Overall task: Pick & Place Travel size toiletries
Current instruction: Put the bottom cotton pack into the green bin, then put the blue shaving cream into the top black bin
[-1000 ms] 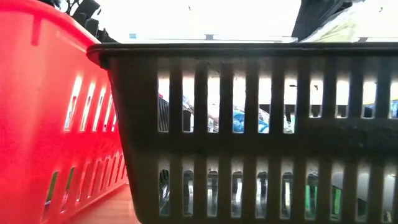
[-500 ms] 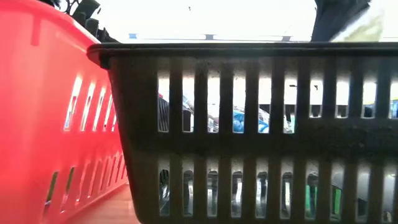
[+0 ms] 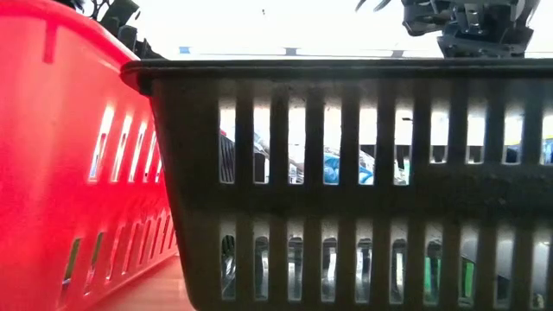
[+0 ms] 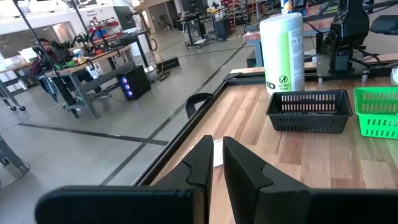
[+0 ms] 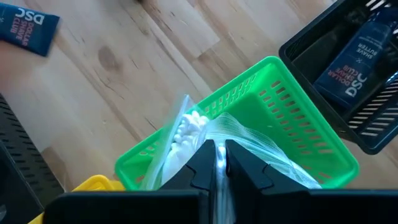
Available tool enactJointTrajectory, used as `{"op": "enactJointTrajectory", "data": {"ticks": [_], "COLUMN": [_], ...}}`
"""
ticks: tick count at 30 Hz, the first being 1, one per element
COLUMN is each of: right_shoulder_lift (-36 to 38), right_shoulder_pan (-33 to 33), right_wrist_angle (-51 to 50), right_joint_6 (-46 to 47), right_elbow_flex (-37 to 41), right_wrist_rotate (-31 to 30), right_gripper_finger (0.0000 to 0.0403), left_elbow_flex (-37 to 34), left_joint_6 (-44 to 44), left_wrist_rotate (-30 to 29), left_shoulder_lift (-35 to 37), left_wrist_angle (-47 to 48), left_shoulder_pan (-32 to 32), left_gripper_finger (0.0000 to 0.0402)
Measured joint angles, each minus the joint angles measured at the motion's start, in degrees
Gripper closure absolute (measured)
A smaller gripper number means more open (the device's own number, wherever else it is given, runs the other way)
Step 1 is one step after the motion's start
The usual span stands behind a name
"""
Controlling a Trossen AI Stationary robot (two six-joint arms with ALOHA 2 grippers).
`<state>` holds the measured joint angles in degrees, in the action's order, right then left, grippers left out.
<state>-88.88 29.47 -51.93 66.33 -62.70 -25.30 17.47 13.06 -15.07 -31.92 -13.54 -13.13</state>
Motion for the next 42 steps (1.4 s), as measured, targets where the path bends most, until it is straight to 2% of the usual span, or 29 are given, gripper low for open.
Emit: {"op": "enactJointTrajectory", "data": {"ticks": [13, 29, 35, 42], "right_shoulder_lift": [0.0, 0.0, 0.2, 3.0], "right_shoulder_pan": [0.0, 0.0, 0.0, 0.0], "right_wrist_angle": [0.2, 0.1, 0.1, 0.2], "right_joint_6": [1.8, 0.9, -0.7, -1.7], "right_elbow_flex": [0.0, 0.0, 0.0, 0.0], "right_wrist_rotate": [-1.5, -1.2, 1.7, 1.9], "right_gripper_finger": [0.0372, 0.027, 0.027, 0.0283], "left_elbow_flex": [0.0, 0.0, 0.0, 0.0], "left_joint_6": [0.0, -0.1, -0.1, -0.1], "left_wrist_rotate": [0.0, 0.0, 0.0, 0.0], "left_shoulder_lift": [0.0, 0.0, 0.0, 0.0], "left_wrist_angle": [0.0, 0.0, 0.0, 0.0], "left_shoulder_pan": [0.0, 0.0, 0.0, 0.0], "left_gripper_finger": [0.0371, 0.0371, 0.0371, 0.0371]}}
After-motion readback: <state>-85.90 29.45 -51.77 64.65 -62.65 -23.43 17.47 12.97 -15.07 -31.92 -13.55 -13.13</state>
